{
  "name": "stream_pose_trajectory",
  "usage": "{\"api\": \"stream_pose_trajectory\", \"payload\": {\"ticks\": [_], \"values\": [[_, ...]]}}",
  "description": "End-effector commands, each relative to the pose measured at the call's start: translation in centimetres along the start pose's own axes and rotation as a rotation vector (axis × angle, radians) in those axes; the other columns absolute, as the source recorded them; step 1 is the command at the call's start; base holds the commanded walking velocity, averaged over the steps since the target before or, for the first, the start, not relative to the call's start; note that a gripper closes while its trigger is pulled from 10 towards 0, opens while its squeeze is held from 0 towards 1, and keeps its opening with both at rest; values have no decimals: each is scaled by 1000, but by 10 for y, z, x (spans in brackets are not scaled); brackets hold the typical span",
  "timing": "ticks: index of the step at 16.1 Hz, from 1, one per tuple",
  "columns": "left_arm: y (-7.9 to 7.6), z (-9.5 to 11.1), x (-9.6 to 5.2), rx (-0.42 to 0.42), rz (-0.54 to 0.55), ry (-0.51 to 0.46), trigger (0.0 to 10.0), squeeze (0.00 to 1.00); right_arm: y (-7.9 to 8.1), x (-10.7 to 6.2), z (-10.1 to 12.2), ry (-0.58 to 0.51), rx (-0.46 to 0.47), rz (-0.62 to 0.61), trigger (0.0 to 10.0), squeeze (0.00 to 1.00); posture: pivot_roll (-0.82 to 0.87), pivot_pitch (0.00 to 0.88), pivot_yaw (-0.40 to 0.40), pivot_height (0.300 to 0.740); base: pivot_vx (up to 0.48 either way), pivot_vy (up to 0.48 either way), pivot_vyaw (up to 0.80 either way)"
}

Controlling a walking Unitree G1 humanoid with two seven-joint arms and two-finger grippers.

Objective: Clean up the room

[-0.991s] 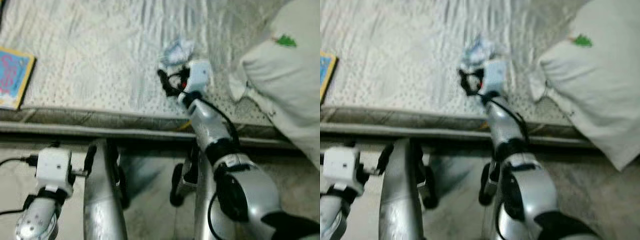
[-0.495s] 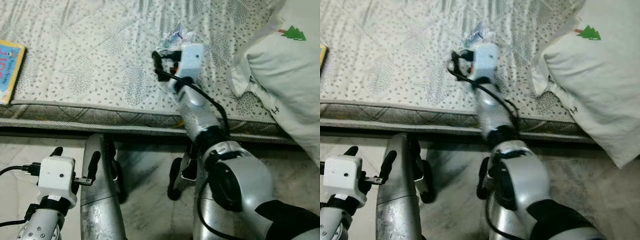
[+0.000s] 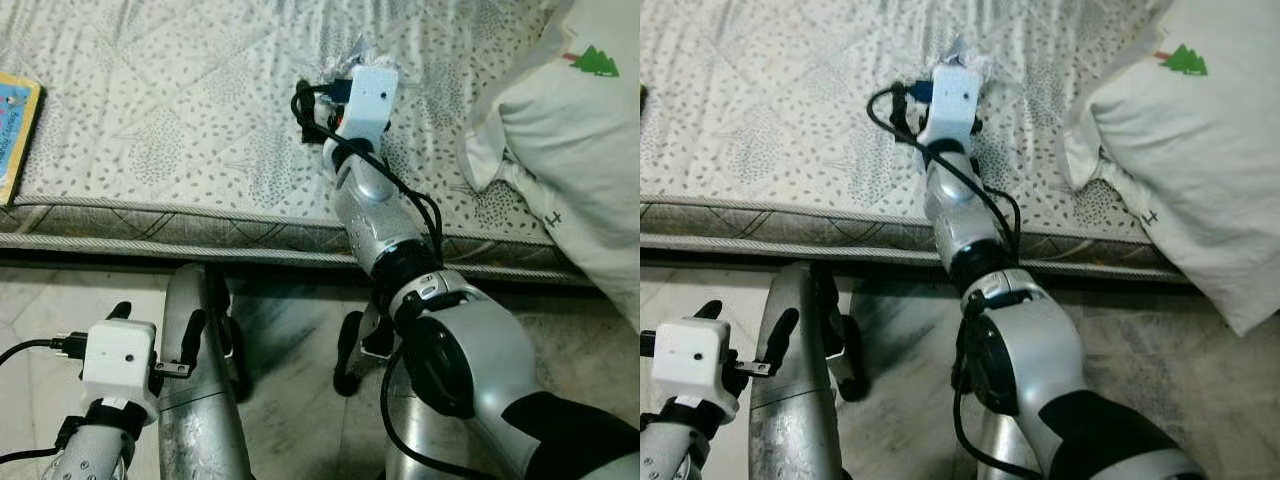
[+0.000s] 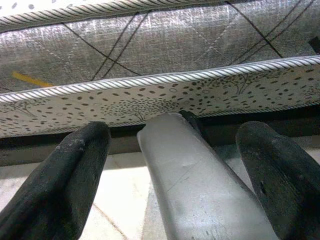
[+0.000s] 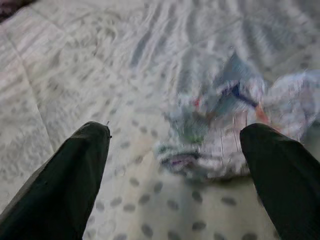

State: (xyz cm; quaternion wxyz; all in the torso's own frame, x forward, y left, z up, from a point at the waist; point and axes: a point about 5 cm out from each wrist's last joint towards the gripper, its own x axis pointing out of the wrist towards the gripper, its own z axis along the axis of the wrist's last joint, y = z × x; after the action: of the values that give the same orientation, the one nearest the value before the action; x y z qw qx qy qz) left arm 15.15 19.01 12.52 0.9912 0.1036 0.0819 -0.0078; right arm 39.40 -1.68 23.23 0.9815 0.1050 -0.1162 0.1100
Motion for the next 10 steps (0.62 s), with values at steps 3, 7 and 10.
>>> {"api": "stream_pose_trajectory", "payload": {"ticks": [3,7,10], "values": [[-2,-4,-6,4,9,32,10000,0,89,-16,-14,110,114,217,10000,0,239,550,-87,532,0,0,0],[-3,-4,-2,9,2,28,10000,0,114,-38,-46,280,43,381,10000,0,244,544,-81,532,0,0,0],[-1,-5,0,16,2,27,10000,0,107,-50,-68,350,-17,390,10000,0,241,540,-79,532,0,0,0]]}}
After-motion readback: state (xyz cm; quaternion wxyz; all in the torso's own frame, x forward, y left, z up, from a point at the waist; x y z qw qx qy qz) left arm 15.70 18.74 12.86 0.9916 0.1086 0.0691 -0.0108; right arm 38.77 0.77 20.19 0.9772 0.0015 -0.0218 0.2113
